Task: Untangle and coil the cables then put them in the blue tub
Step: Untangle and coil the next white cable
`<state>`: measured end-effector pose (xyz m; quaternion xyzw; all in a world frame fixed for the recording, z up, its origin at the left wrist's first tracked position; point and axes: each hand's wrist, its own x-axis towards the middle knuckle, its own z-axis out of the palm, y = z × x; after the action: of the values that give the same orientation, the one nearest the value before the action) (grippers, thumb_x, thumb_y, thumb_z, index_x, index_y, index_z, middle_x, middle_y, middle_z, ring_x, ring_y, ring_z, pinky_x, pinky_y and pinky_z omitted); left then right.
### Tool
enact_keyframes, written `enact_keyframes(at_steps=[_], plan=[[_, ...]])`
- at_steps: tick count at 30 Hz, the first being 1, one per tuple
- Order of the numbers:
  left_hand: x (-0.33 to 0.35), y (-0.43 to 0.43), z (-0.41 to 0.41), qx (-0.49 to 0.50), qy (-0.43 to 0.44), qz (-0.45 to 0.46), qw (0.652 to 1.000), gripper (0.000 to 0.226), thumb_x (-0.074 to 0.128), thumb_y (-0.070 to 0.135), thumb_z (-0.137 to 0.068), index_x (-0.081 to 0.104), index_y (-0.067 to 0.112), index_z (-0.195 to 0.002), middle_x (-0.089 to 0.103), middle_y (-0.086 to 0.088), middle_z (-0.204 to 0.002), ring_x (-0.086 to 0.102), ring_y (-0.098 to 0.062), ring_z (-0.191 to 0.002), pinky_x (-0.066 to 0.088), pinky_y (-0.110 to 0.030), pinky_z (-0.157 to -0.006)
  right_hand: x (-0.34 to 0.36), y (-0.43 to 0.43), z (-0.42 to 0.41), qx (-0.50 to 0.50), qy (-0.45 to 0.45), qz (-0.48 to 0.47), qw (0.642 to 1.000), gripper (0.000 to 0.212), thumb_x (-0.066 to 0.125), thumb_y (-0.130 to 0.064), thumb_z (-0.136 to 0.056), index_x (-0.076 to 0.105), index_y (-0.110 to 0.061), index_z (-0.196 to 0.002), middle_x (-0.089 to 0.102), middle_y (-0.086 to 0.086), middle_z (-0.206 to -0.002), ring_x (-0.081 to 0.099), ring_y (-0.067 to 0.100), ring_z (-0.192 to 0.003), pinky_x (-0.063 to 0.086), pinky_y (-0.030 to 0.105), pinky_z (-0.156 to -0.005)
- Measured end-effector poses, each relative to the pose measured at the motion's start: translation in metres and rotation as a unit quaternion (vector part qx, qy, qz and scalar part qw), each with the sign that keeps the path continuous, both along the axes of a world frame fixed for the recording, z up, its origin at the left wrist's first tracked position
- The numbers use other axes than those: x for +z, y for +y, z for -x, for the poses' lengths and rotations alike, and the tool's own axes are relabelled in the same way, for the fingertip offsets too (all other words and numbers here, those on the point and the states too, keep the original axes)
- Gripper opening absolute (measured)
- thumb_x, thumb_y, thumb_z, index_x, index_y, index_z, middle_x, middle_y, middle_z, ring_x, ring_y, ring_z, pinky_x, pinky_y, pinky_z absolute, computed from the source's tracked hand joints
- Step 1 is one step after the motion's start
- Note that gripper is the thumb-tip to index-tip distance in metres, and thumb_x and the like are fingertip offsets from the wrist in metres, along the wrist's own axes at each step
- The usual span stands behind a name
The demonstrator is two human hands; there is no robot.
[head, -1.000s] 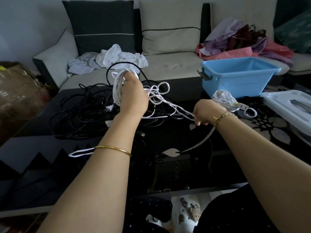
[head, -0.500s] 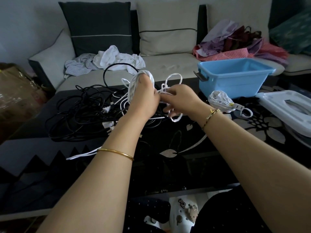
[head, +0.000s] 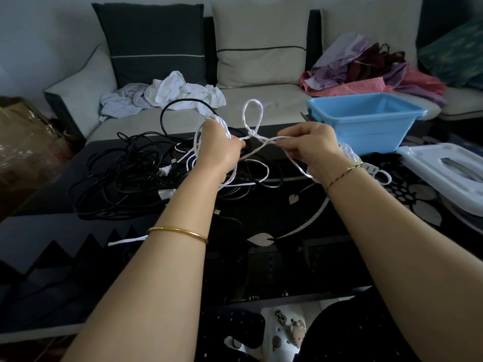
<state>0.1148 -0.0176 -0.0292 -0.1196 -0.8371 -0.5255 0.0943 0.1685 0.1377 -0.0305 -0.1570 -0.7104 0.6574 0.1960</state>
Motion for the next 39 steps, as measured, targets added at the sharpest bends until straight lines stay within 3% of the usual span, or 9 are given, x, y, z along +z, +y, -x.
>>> enact_keyframes(at_steps=[8,12,15,20,24,28,31,34,39], plan=[[-0.008,-0.002,0.015,0.082,0.082,0.064,0.991,0.008,0.061,0.004,-0.08,0.056,-0.001,-0.075,0.047,-0.009,-0.067,0.045,-0.021,-0.057,0.039,-0.032,-0.053,-0.011,-0.002,0.017,0.038,-0.066,0.194,0.978,0.021,0.058,0.012,-0.084,0.061,-0.007,-0.075,0.055,0.007,-0.068,0.05,0.009,-0.045,0.04,0.013,-0.038],[-0.011,-0.004,0.011,0.057,0.065,0.108,0.99,0.041,0.06,-0.001,-0.077,0.027,0.018,-0.064,0.034,-0.001,-0.061,0.033,-0.019,-0.054,0.031,-0.029,-0.052,-0.01,-0.005,0.016,0.0,-0.115,-0.084,0.99,0.026,0.05,0.007,-0.087,0.07,-0.009,-0.084,0.063,0.012,-0.081,0.059,0.021,-0.069,0.056,0.029,-0.065],[-0.011,-0.005,0.009,0.042,0.063,0.138,0.987,0.036,0.062,0.001,-0.079,0.033,0.017,-0.066,0.054,-0.014,-0.071,0.05,-0.028,-0.061,0.041,-0.035,-0.055,-0.001,-0.014,0.009,-0.018,-0.14,-0.324,0.936,0.034,0.045,-0.014,-0.085,0.068,-0.021,-0.11,0.063,0.005,-0.119,0.049,0.028,-0.119,0.042,0.044,-0.101],[-0.005,-0.002,-0.002,-0.002,0.096,0.185,0.978,0.027,0.064,0.004,-0.083,0.039,0.014,-0.081,0.059,-0.011,-0.088,0.059,-0.029,-0.082,0.046,-0.037,-0.069,0.008,-0.026,0.002,0.063,0.018,-0.356,0.932,0.059,0.055,-0.021,-0.085,0.04,-0.021,-0.142,0.048,0.001,-0.142,0.043,0.02,-0.13,0.037,0.04,-0.107],[-0.001,0.0,-0.012,-0.043,0.101,0.183,0.977,0.028,0.064,0.003,-0.082,0.038,0.013,-0.084,0.06,-0.015,-0.098,0.058,-0.029,-0.09,0.046,-0.037,-0.074,-0.001,-0.027,0.008,0.145,-0.027,-0.429,0.891,0.065,0.059,-0.035,-0.08,0.044,-0.019,-0.141,0.047,0.003,-0.142,0.044,0.02,-0.129,0.039,0.038,-0.106],[0.001,-0.002,-0.015,-0.034,0.107,0.166,0.98,0.027,0.061,0.0,-0.083,0.037,0.014,-0.081,0.062,-0.011,-0.098,0.057,-0.023,-0.087,0.041,-0.031,-0.07,0.001,-0.026,0.005,0.185,-0.048,-0.433,0.881,0.021,0.062,-0.025,-0.085,0.064,-0.013,-0.102,0.06,-0.002,-0.095,0.054,0.018,-0.094,0.042,0.031,-0.081],[0.0,-0.001,-0.015,-0.02,0.104,0.156,0.982,0.025,0.061,0.003,-0.085,0.038,0.012,-0.089,0.062,-0.008,-0.098,0.055,-0.019,-0.087,0.035,-0.025,-0.07,0.004,-0.026,0.004,0.149,-0.045,-0.406,0.9,0.034,0.062,-0.014,-0.083,0.064,-0.001,-0.114,0.064,0.011,-0.109,0.058,0.022,-0.098,0.048,0.033,-0.082],[0.0,0.0,-0.014,0.009,0.115,0.148,0.982,0.027,0.059,0.004,-0.085,0.035,0.016,-0.083,0.062,-0.008,-0.099,0.056,-0.022,-0.092,0.039,-0.029,-0.074,0.004,-0.025,0.004,0.137,-0.047,-0.245,0.959,0.035,0.07,-0.006,-0.079,0.066,-0.008,-0.113,0.064,0.002,-0.095,0.058,0.012,-0.085,0.046,0.017,-0.068],[0.001,-0.001,-0.016,0.016,0.109,0.135,0.985,0.022,0.054,0.004,-0.091,0.034,0.012,-0.092,0.059,-0.009,-0.102,0.052,-0.017,-0.087,0.034,-0.024,-0.071,-0.003,-0.023,0.003,0.12,-0.02,-0.174,0.977,0.02,0.072,-0.023,-0.083,0.069,-0.014,-0.1,0.068,0.001,-0.089,0.06,0.009,-0.078,0.048,0.015,-0.064]])
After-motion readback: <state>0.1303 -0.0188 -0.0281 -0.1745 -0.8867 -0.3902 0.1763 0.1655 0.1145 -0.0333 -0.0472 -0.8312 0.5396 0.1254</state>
